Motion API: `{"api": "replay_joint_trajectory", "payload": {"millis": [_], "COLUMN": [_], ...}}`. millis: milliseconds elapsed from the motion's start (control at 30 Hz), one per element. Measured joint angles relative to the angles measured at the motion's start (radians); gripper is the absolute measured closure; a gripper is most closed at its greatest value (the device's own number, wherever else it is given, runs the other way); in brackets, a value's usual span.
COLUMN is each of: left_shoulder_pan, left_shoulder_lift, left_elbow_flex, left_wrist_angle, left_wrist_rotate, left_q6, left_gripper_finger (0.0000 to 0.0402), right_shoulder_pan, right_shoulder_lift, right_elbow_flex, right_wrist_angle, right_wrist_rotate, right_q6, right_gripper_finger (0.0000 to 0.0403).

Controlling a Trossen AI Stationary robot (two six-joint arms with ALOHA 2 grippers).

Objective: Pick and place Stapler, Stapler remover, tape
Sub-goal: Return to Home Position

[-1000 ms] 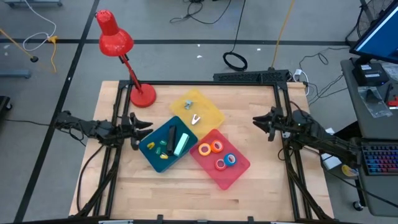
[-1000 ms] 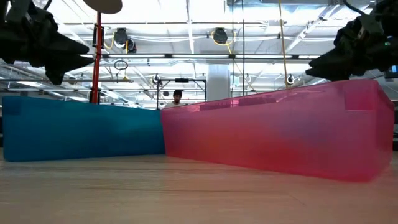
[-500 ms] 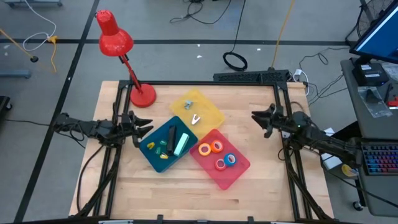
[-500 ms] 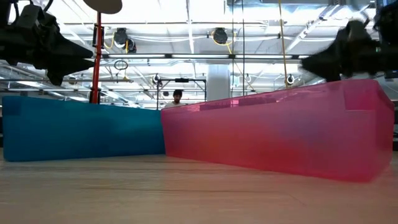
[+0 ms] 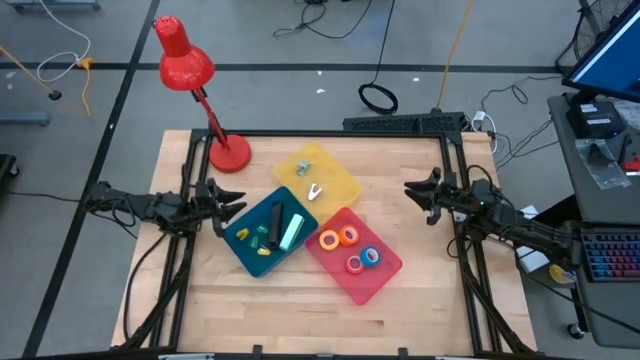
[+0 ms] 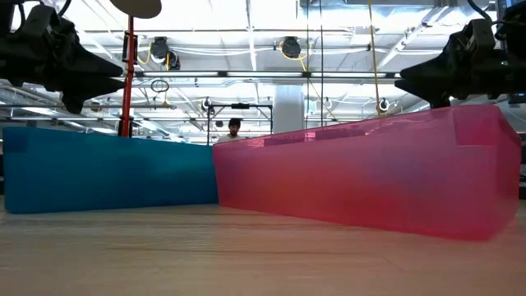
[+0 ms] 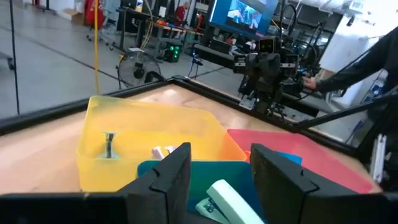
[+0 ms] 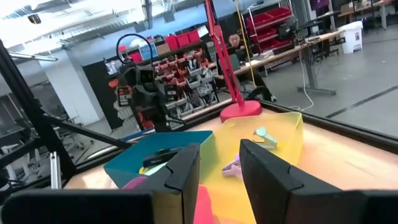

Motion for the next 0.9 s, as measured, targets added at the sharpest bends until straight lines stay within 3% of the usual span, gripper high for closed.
{"api": "replay_joint_trajectory", "payload": {"millis": [233, 533, 767, 900], "left_shoulder_pan": [0.000, 0.000, 0.000, 0.000], "left_shoulder_lift": [-0.001, -0.001, -0.001, -0.001], "left_elbow_flex": [0.000, -0.006, -0.007, -0.007], "left_wrist_angle": [0.034, 0.025, 0.075, 0.069], "left_wrist_rotate": [0.006, 0.018, 0.183, 0.175], "left_q6": [0.161, 0.170, 0.198, 0.197], "left_gripper_finger": [0.0236, 0.0236, 0.0236, 0.0236], "right_shoulder_pan": [0.000, 0.000, 0.000, 0.000], "right_shoulder_lift": [0.000, 0.000, 0.000, 0.000], "right_elbow_flex": [-0.001, -0.002, -0.002, -0.002], "right_wrist_angle": [0.002, 0.002, 0.001, -0.013], "right_wrist_rotate": [-0.001, -0.001, -0.002, -0.002], "right_q6": [0.001, 0.000, -0.004, -0.004], "right_gripper_finger": [0.0293, 0.0293, 0.0294, 0.0293]}}
